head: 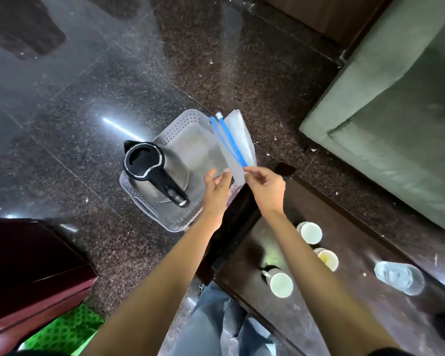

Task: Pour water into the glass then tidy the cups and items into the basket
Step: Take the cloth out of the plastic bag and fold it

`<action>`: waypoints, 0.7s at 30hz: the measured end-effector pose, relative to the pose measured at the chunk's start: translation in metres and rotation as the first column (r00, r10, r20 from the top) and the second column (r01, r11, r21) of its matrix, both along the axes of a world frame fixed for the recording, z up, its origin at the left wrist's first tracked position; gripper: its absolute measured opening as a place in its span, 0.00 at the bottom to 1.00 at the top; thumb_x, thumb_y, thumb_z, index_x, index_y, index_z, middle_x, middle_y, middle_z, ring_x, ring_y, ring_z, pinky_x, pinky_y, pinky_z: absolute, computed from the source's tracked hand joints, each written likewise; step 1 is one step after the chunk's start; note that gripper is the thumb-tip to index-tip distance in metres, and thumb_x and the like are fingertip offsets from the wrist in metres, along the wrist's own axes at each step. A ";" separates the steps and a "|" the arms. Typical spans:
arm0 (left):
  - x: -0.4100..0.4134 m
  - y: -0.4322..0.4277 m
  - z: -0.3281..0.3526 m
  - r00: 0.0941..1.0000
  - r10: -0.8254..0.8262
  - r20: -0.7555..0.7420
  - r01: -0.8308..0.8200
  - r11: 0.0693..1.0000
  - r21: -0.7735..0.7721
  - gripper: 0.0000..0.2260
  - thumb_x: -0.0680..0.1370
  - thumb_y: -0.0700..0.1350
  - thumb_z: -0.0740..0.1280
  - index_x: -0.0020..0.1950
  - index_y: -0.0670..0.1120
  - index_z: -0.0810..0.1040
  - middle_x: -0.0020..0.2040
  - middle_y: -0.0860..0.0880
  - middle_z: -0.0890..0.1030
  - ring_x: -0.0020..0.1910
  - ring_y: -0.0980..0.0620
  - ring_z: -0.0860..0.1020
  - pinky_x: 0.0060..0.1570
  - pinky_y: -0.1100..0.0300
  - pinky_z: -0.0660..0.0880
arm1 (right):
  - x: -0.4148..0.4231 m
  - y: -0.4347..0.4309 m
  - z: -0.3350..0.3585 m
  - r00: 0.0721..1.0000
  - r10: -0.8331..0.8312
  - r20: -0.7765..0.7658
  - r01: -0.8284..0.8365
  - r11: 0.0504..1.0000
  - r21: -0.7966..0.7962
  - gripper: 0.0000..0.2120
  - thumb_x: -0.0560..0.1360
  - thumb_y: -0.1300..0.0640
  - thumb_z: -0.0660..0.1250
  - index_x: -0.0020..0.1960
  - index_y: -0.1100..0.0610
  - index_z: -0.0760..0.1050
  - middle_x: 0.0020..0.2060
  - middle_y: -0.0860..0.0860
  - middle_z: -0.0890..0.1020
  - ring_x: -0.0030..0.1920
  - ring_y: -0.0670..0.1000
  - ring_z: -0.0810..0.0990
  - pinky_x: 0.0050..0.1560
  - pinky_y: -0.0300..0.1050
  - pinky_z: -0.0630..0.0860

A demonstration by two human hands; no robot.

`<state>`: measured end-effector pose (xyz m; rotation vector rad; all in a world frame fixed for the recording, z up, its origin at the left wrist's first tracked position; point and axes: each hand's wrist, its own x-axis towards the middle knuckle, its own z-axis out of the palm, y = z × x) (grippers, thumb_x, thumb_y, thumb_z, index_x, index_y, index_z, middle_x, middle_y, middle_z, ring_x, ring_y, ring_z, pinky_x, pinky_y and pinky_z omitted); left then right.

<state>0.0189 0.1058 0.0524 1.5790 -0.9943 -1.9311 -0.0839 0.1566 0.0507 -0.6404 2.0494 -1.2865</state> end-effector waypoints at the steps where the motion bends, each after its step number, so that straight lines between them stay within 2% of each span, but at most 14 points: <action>1: -0.006 0.006 0.003 0.999 -0.003 -0.035 0.003 1.000 0.002 0.22 0.79 0.51 0.64 0.69 0.49 0.60 0.60 0.47 0.73 0.57 0.53 0.74 0.58 0.58 0.71 | -0.002 0.016 0.006 0.999 -0.030 0.025 0.031 0.999 -0.012 0.08 0.71 0.65 0.70 0.46 0.54 0.84 0.38 0.46 0.84 0.37 0.39 0.80 0.44 0.30 0.73; 3: -0.017 0.021 0.009 0.997 -0.060 -0.047 0.058 0.998 -0.033 0.24 0.75 0.52 0.68 0.67 0.50 0.63 0.57 0.48 0.75 0.53 0.53 0.74 0.58 0.57 0.71 | -0.004 0.048 0.017 0.997 -0.058 0.057 0.059 0.998 -0.019 0.09 0.70 0.66 0.71 0.44 0.53 0.84 0.34 0.44 0.82 0.33 0.38 0.78 0.41 0.29 0.73; 5: -0.029 0.043 0.015 0.987 -0.157 -0.040 0.153 0.985 -0.084 0.16 0.75 0.47 0.69 0.60 0.48 0.70 0.55 0.47 0.78 0.53 0.52 0.77 0.59 0.56 0.72 | -0.006 0.085 0.025 0.994 -0.090 0.068 0.092 0.995 -0.025 0.10 0.70 0.67 0.70 0.42 0.53 0.83 0.33 0.44 0.82 0.32 0.38 0.76 0.39 0.29 0.72; 7: -0.038 0.072 0.017 0.970 -0.241 -0.036 0.236 0.965 -0.109 0.07 0.73 0.45 0.71 0.49 0.49 0.76 0.47 0.48 0.81 0.49 0.52 0.80 0.52 0.55 0.75 | -0.010 0.122 0.029 0.986 -0.136 0.093 0.139 0.990 -0.026 0.09 0.70 0.68 0.71 0.41 0.54 0.81 0.34 0.44 0.82 0.32 0.41 0.76 0.38 0.31 0.73; 8: -0.040 0.085 0.016 0.969 -0.246 -0.026 0.242 0.966 -0.094 0.08 0.70 0.47 0.73 0.46 0.49 0.77 0.44 0.49 0.82 0.47 0.51 0.80 0.50 0.54 0.76 | -0.012 0.139 0.028 0.982 -0.151 0.111 0.154 0.988 -0.019 0.09 0.69 0.68 0.72 0.41 0.54 0.80 0.34 0.45 0.81 0.32 0.43 0.76 0.36 0.33 0.73; 10: -0.045 0.120 0.011 0.969 -0.245 0.011 0.245 0.969 -0.031 0.10 0.70 0.47 0.74 0.47 0.47 0.77 0.41 0.49 0.82 0.45 0.50 0.80 0.49 0.49 0.77 | -0.016 0.180 0.027 0.975 -0.184 0.122 0.186 0.982 -0.005 0.10 0.68 0.69 0.73 0.41 0.56 0.78 0.34 0.45 0.79 0.30 0.44 0.73 0.34 0.34 0.72; 14: -0.052 0.193 0.003 0.946 -0.297 0.131 0.299 0.954 0.003 0.06 0.75 0.40 0.68 0.50 0.40 0.79 0.48 0.41 0.82 0.46 0.47 0.83 0.47 0.51 0.81 | -0.022 0.264 0.018 0.945 -0.292 0.146 0.290 0.956 0.035 0.14 0.66 0.65 0.76 0.41 0.52 0.73 0.34 0.45 0.74 0.32 0.48 0.69 0.35 0.43 0.69; 16: -0.053 0.225 0.000 0.902 -0.358 0.243 0.381 0.923 -0.055 0.04 0.76 0.41 0.66 0.45 0.41 0.80 0.45 0.41 0.83 0.44 0.45 0.83 0.43 0.51 0.82 | -0.021 0.303 0.017 0.906 -0.394 0.154 0.389 0.919 0.067 0.13 0.67 0.61 0.77 0.42 0.51 0.73 0.34 0.44 0.74 0.33 0.48 0.68 0.35 0.45 0.69; 18: -0.054 0.254 -0.002 0.837 -0.424 0.347 0.483 0.870 -0.102 0.08 0.76 0.44 0.64 0.39 0.44 0.79 0.40 0.42 0.82 0.42 0.44 0.82 0.43 0.50 0.82 | -0.020 0.338 0.016 0.854 -0.502 0.139 0.488 0.864 0.126 0.11 0.69 0.58 0.75 0.44 0.51 0.73 0.35 0.46 0.75 0.32 0.48 0.70 0.36 0.43 0.69; 20: -0.056 0.282 -0.002 0.767 -0.495 0.408 0.587 0.798 -0.136 0.11 0.76 0.47 0.63 0.37 0.44 0.78 0.36 0.44 0.81 0.38 0.43 0.81 0.41 0.50 0.81 | -0.021 0.371 0.012 0.833 -0.548 0.071 0.513 0.815 0.268 0.08 0.71 0.55 0.73 0.47 0.51 0.75 0.41 0.51 0.78 0.36 0.49 0.75 0.39 0.41 0.70; 21: -0.057 0.296 -0.001 0.730 -0.528 0.434 0.636 0.758 -0.148 0.12 0.77 0.48 0.63 0.38 0.43 0.78 0.35 0.44 0.81 0.36 0.43 0.80 0.39 0.50 0.79 | -0.020 0.387 0.007 0.849 -0.528 0.024 0.485 0.797 0.358 0.08 0.72 0.53 0.72 0.49 0.51 0.75 0.47 0.54 0.79 0.42 0.51 0.77 0.44 0.42 0.72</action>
